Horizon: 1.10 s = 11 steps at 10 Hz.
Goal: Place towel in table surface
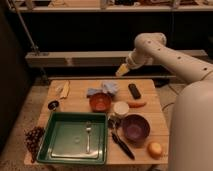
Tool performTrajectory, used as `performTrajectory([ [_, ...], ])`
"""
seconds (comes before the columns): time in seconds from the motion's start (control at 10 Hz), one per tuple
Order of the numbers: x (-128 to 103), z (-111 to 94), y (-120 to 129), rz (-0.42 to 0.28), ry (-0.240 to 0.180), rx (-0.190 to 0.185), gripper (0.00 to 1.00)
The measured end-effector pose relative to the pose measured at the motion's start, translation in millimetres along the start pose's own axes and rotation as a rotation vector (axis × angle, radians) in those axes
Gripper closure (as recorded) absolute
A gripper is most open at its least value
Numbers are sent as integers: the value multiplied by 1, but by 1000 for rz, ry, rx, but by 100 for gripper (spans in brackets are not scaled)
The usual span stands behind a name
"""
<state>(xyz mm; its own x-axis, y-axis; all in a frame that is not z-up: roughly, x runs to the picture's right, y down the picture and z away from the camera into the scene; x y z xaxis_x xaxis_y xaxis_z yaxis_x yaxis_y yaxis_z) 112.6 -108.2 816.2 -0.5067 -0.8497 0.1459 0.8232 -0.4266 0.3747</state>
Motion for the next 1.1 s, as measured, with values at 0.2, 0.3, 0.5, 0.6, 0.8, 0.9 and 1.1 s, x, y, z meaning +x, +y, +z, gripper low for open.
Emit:
performTrajectory([
  [0.2, -3, 12, -20, -68, -35, 7, 25],
  [0.3, -9, 18, -27, -98, -57, 4, 25],
  [0.5, -13, 30, -39, -129, -83, 9, 25],
  [0.6, -14, 36, -46, -136, -94, 14, 25],
  [0.8, -13, 46, -56, -134, -117, 15, 25],
  [0.9, -12, 52, -57, -129, -136, 6, 25],
  [1.1, -1, 68, -64, -113, -172, -10, 25],
])
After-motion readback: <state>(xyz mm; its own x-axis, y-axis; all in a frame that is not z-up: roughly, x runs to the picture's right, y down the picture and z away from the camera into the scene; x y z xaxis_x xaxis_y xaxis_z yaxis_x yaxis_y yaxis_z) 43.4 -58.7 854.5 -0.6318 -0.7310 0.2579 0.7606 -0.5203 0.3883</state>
